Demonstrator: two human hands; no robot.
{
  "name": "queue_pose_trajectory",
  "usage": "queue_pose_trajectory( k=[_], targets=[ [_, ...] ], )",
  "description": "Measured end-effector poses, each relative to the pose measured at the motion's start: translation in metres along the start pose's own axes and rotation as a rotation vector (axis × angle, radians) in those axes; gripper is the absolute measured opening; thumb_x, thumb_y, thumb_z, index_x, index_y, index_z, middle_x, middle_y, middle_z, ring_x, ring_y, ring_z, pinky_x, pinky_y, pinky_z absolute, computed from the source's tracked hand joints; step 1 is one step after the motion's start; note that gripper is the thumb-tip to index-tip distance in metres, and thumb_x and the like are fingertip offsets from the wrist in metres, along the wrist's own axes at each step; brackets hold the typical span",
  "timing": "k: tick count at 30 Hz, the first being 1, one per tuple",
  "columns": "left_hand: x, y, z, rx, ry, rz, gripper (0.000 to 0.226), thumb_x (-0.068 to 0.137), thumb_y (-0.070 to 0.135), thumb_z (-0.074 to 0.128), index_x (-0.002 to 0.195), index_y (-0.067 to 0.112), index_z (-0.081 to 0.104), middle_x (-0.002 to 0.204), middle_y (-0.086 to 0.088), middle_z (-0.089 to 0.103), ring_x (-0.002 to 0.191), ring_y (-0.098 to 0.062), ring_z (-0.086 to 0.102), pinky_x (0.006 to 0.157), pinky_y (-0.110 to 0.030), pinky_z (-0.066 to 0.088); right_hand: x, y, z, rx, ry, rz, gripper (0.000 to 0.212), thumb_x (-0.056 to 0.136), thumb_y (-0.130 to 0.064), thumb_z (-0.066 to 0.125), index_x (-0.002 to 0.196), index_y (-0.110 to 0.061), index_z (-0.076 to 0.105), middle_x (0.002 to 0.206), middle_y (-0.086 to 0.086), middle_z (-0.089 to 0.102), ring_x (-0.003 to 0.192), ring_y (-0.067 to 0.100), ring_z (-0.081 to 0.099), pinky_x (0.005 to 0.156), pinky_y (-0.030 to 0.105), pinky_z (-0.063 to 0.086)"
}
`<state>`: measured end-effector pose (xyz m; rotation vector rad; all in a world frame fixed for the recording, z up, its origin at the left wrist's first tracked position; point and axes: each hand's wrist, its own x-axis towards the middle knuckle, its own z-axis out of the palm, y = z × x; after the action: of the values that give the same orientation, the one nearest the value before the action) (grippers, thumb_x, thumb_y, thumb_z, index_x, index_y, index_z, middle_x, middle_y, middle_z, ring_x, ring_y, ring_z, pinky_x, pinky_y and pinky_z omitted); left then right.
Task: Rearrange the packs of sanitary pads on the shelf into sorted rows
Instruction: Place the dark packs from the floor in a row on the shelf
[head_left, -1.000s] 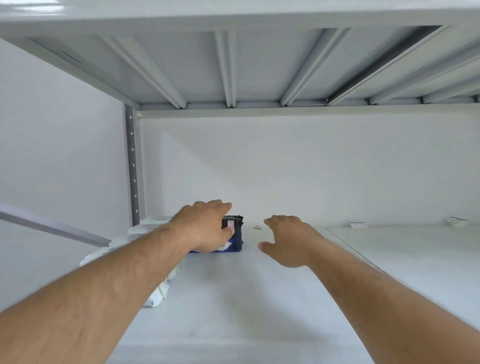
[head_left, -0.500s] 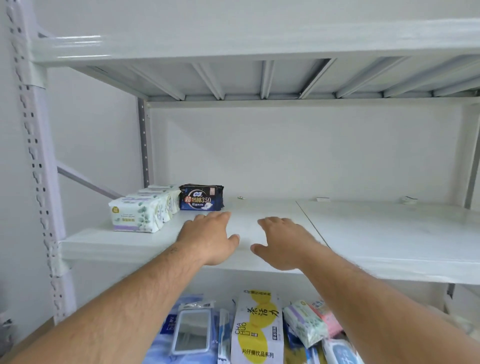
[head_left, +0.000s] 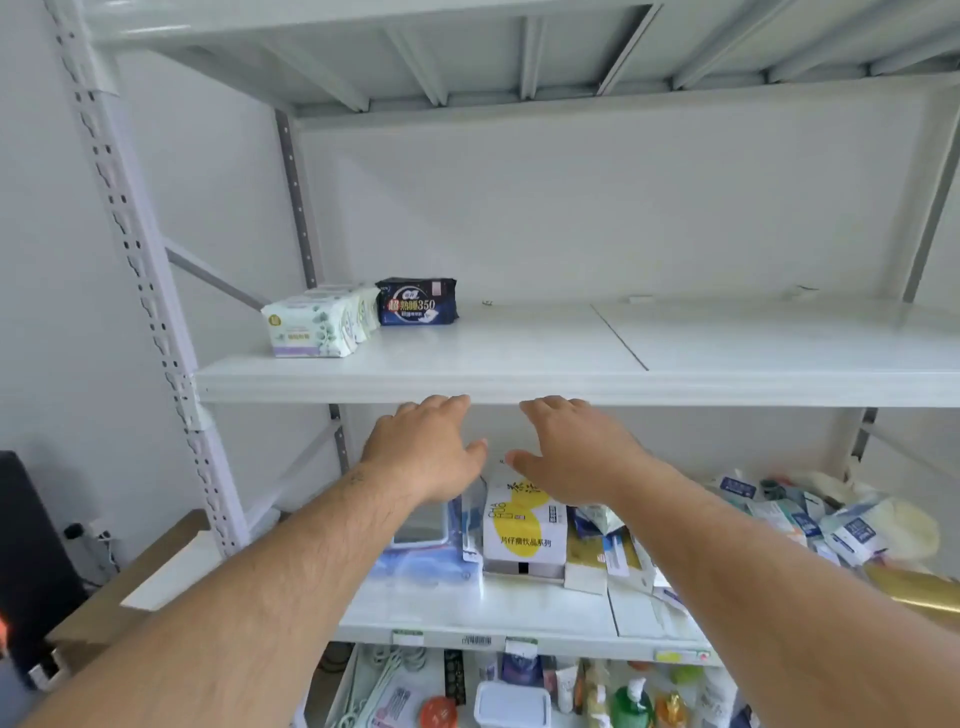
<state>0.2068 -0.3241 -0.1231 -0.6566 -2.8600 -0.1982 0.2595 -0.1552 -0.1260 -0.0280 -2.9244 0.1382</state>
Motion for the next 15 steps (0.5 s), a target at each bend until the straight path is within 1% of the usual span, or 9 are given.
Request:
queue_pose_trajectory(
  k=[4, 8, 11, 13, 15],
  targets=[
    [-0.041, -0.012, 0.032, -0.028, -0.063, -0.020, 0.066, 0.094, 0.054, 0.040, 0.153, 0.028, 0.024, 0.157, 0.003, 0.031, 0.140, -0.025, 0.032, 0.111, -0.044, 0.032, -0.039, -0.015, 0.040, 0.020, -0.066, 0.008, 0.065, 0.095, -0.055, 0.048, 0.148, -0.020, 0.035, 0.148, 0.004, 0.044, 0.133, 0.029, 0.041, 0.106, 0.043, 0.040],
    [-0.087, -0.016, 0.072, -0.052, -0.134, -0.040, 0.056, 0.093, 0.051, 0.044, 0.143, 0.026, 0.039, 0.148, 0.001, 0.043, 0.133, -0.026, 0.042, 0.101, -0.041, 0.039, -0.087, -0.022, 0.084, 0.024, -0.186, 0.023, 0.066, 0.095, -0.055, 0.048, 0.149, -0.018, 0.034, 0.146, 0.006, 0.045, 0.132, 0.031, 0.043, 0.104, 0.045, 0.042],
    [-0.121, -0.012, 0.104, -0.034, -0.222, -0.053, 0.059, 0.094, 0.051, 0.043, 0.147, 0.026, 0.035, 0.151, -0.001, 0.041, 0.132, -0.028, 0.044, 0.099, -0.042, 0.041, -0.122, -0.021, 0.116, 0.031, -0.245, 0.049, 0.068, 0.094, -0.056, 0.049, 0.148, -0.017, 0.035, 0.145, 0.006, 0.047, 0.130, 0.030, 0.045, 0.100, 0.043, 0.043],
    [-0.141, -0.008, 0.124, -0.014, -0.286, -0.061, 0.061, 0.094, 0.052, 0.041, 0.149, 0.026, 0.031, 0.153, -0.001, 0.038, 0.133, -0.028, 0.043, 0.098, -0.042, 0.042, -0.142, -0.019, 0.135, 0.047, -0.292, 0.067, 0.065, 0.094, -0.054, 0.050, 0.146, -0.016, 0.038, 0.142, 0.007, 0.048, 0.128, 0.030, 0.046, 0.097, 0.042, 0.043],
    [-0.157, -0.002, 0.143, -0.012, -0.341, -0.062, 0.060, 0.094, 0.052, 0.042, 0.148, 0.027, 0.033, 0.150, -0.002, 0.041, 0.131, -0.028, 0.044, 0.100, -0.043, 0.043, -0.161, -0.014, 0.153, 0.075, -0.349, 0.084, 0.064, 0.095, -0.053, 0.050, 0.145, -0.016, 0.039, 0.143, 0.007, 0.047, 0.129, 0.030, 0.045, 0.099, 0.042, 0.042]
  ],
)
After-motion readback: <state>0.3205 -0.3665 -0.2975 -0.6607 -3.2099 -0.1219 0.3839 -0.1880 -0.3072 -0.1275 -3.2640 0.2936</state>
